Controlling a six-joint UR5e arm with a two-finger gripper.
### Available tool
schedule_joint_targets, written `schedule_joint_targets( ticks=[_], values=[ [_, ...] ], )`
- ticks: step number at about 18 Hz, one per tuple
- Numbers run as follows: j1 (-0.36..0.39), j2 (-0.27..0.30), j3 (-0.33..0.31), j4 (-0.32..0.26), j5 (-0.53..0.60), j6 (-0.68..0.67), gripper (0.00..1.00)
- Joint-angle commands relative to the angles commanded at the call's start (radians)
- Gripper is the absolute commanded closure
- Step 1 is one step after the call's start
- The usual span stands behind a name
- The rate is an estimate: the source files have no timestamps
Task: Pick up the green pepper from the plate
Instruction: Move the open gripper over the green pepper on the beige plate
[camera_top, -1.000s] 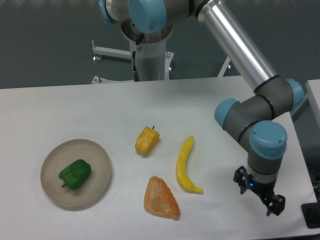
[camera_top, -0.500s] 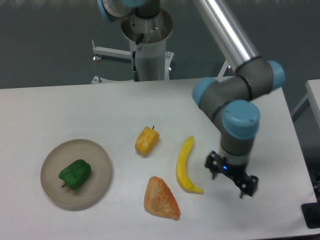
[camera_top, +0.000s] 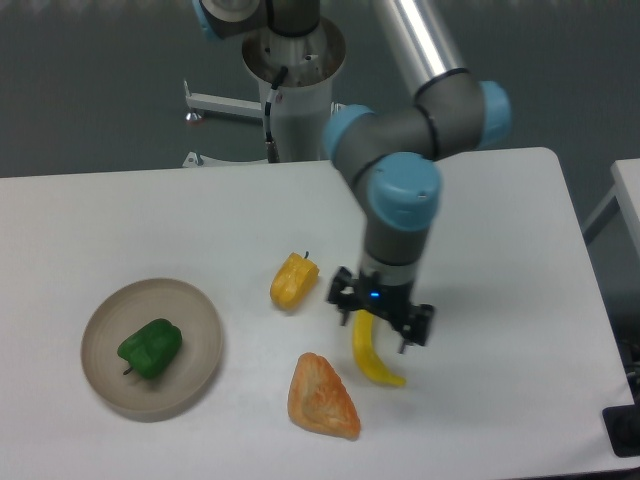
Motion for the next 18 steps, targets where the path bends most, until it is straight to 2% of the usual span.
schedule_joint_targets(
  ticks=[3,5,8,11,13,18],
  values=[
    [-0.06,0.0,-0.009,0.005,-0.017,-0.115,0.0],
    [-0.084,0.0,-0.011,0.006,-0.079,-0.167,0.0],
    [-0.126,-0.002,-0.038,0.015,-0.132,-0.172,0.0],
    [-0.183,-0.002,-0.086,0.095,-0.135,-0.184,0.0],
    [-0.212,-0.003,-0.1,0.124,-0.135,-0.203,0.0],
    [-0.253,-0.009,-0.12,0.133,-0.133,-0.197,0.0]
  ],
)
